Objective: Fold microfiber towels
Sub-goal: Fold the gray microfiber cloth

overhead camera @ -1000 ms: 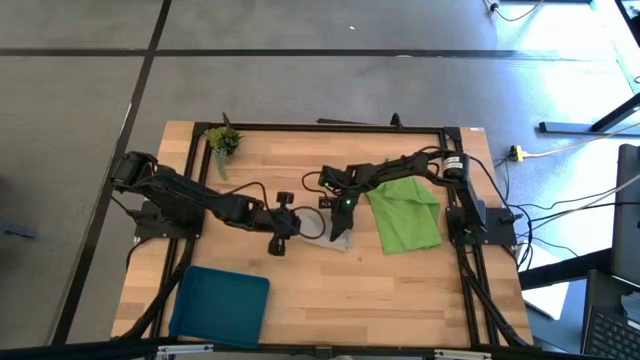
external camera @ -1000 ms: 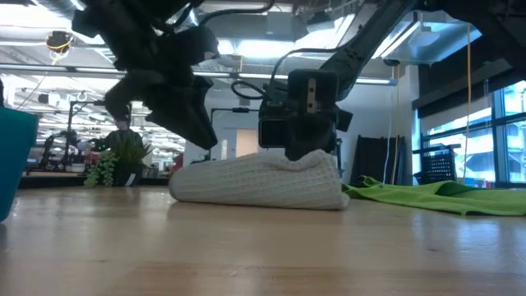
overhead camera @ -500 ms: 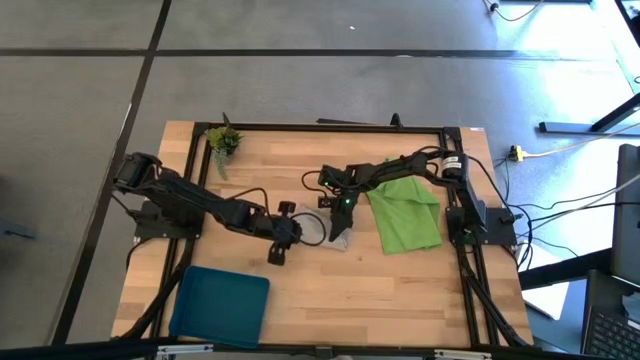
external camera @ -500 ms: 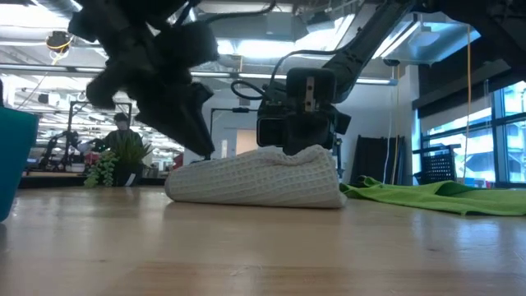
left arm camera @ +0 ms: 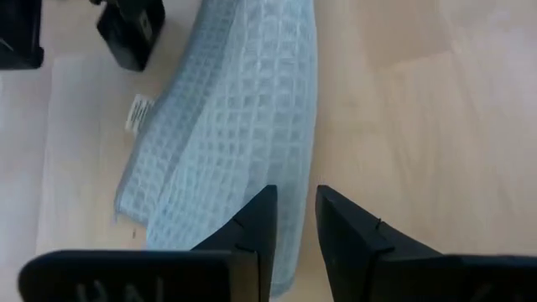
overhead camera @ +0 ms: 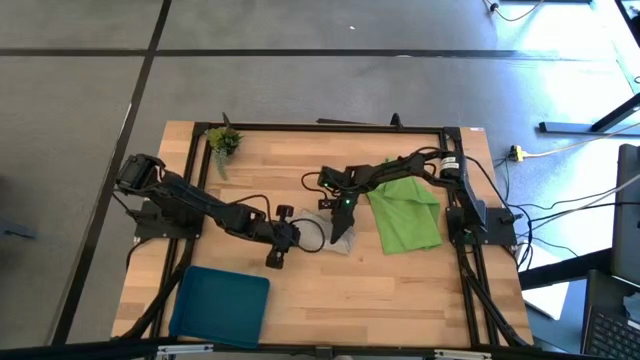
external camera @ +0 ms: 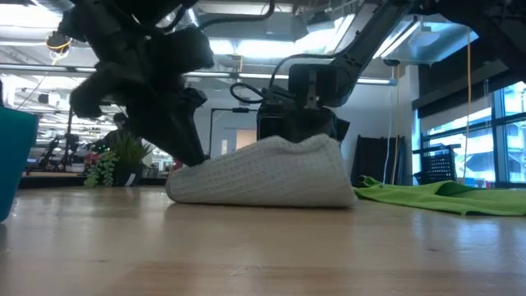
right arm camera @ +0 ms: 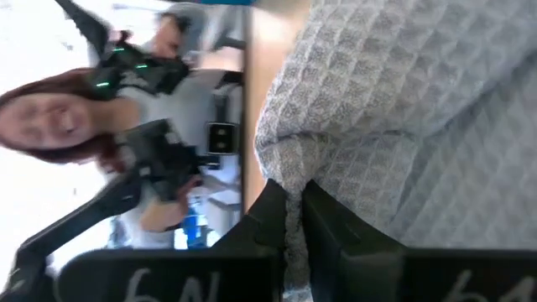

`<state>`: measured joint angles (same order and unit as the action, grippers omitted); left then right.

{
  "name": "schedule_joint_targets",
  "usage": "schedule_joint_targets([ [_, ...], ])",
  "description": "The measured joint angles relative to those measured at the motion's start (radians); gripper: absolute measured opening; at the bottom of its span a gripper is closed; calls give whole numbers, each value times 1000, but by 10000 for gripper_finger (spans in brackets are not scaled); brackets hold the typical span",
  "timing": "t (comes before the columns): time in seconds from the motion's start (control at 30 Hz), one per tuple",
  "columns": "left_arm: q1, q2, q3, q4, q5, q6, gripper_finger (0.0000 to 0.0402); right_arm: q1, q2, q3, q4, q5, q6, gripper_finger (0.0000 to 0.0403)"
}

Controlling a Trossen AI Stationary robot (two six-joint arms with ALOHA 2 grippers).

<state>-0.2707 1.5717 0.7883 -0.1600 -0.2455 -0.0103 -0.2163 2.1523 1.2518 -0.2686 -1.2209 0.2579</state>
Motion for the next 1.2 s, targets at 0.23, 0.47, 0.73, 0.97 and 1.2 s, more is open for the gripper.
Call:
schedule_joint_targets([
  [0.23, -46, -13, 1, -24, 0, -52, 78, 1, 48, 4, 179, -97, 80, 22],
  [0.47, -36, -6, 1, -14, -62, -40, 78, 3, 50, 3, 235, -90, 104, 22],
  [0.73, 12, -6, 1, 66, -111, 57, 78, 13, 50, 2, 234, -78, 104, 22],
  [0.97, 25, 0, 16, 78, -103, 126, 78, 15, 50, 2, 232, -62, 105, 22],
  [1.2, 82, 31, 16, 85, -46, 149, 78, 17, 50, 2, 232, -57, 110, 22],
])
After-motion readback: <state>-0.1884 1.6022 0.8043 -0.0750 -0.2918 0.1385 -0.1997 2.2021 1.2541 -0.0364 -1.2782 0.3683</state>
